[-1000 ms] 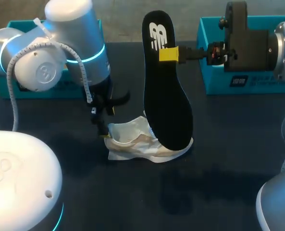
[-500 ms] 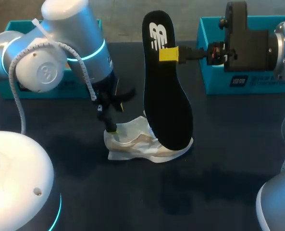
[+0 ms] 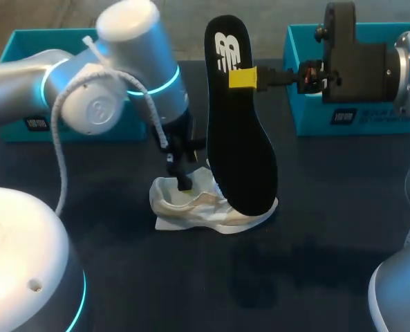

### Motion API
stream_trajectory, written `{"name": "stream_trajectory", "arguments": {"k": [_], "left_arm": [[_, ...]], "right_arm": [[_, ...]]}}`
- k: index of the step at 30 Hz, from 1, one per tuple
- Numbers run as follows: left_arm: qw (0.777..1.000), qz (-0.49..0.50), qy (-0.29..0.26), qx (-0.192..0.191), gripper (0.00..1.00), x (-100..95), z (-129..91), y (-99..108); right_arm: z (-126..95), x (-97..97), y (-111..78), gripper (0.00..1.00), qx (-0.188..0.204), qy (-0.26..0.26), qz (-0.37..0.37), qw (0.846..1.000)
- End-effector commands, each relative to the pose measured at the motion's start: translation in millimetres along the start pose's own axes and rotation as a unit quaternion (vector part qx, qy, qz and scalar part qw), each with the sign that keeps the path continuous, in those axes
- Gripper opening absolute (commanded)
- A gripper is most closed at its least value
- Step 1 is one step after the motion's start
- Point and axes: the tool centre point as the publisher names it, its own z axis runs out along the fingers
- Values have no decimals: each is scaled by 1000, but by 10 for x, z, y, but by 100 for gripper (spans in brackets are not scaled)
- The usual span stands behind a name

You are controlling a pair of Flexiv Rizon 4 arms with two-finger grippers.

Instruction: Take the shoe out of the shoebox, open the shoe tongue, remove and reinsert the insole, then place the shoe into the shoebox

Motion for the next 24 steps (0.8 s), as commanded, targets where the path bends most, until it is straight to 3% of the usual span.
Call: {"name": "stream_trajectory", "arguments": {"k": [1, 8, 10, 12, 15, 17, 18, 19, 20, 24], "left_arm": [[999, 6, 33, -10, 100, -166, 207, -109], [998, 21, 59, -7, 95, -232, 389, -136], [998, 20, 65, -6, 78, -235, 436, -148], [997, 19, 73, -4, 76, -236, 471, -152], [997, 18, 76, -5, 49, -230, 502, -151], [997, 19, 79, -4, 38, -215, 511, -152], [997, 22, 80, -3, 28, -202, 511, -152], [996, 24, 81, -3, 8, -188, 506, -152], [996, 30, 85, 1, 0, -173, 503, -152], [992, 61, 111, 18, 0, -113, 479, -141]], "right_arm": [[26, -6, -3, 0, -1, 0, 0, 1000], [26, -6, -3, 0, -1, 0, 0, 1000], [26, -6, -3, 0, -1, 0, 0, 1000], [26, -6, -3, 0, -1, 0, 0, 1000], [26, -6, -3, 0, -1, 0, 0, 1000], [26, -6, -3, 0, -1, 0, 0, 1000], [26, -6, -3, 0, -1, 0, 0, 1000], [26, -6, -3, 0, -1, 0, 0, 1000], [26, -6, -3, 0, -1, 0, 0, 1000], [26, -6, -3, 0, -1, 0, 0, 1000]]}}
